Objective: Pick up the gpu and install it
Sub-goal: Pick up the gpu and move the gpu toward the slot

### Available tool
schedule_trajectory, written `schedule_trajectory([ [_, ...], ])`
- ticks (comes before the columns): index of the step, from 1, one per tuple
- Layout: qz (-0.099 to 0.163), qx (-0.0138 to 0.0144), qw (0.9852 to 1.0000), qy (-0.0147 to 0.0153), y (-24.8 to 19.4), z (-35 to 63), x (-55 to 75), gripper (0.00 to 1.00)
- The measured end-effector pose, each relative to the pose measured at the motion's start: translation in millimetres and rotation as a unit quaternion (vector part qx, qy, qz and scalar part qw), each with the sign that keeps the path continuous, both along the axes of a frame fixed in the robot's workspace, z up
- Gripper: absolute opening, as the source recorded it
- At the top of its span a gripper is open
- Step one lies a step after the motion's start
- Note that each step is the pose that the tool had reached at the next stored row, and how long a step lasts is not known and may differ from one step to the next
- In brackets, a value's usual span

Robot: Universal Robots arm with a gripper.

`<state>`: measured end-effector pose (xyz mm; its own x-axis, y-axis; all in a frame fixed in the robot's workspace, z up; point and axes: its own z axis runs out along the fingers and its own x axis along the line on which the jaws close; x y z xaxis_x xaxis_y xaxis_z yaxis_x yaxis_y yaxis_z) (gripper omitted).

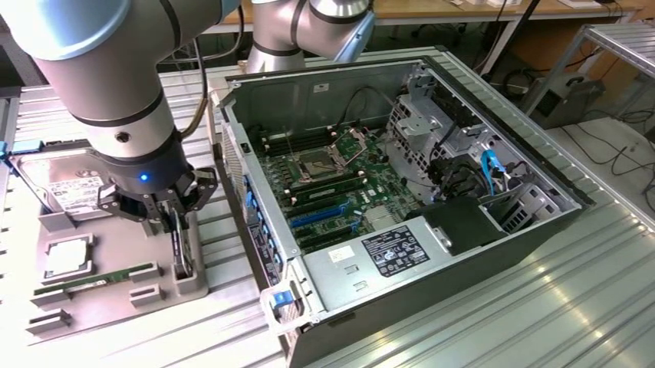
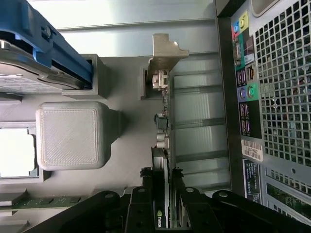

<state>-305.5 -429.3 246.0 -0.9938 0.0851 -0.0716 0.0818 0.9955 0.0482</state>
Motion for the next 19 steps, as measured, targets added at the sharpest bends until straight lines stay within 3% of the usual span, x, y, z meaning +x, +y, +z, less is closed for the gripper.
schedule_trajectory([
  [4, 0.032, 0.0, 0.9995, -0.0001, -0.1, 0.0, 0.1, 0.26],
  [6, 0.053, 0.0, 0.9986, -0.0001, -0.2, 0.0, 0.1, 0.26],
  [12, 0.054, 0.0, 0.9985, 0.0, -0.2, 4.4, 0.1, 0.26],
  [19, 0.054, 0.0, 0.9985, 0.0, -0.3, 55.5, 0.1, 0.26],
])
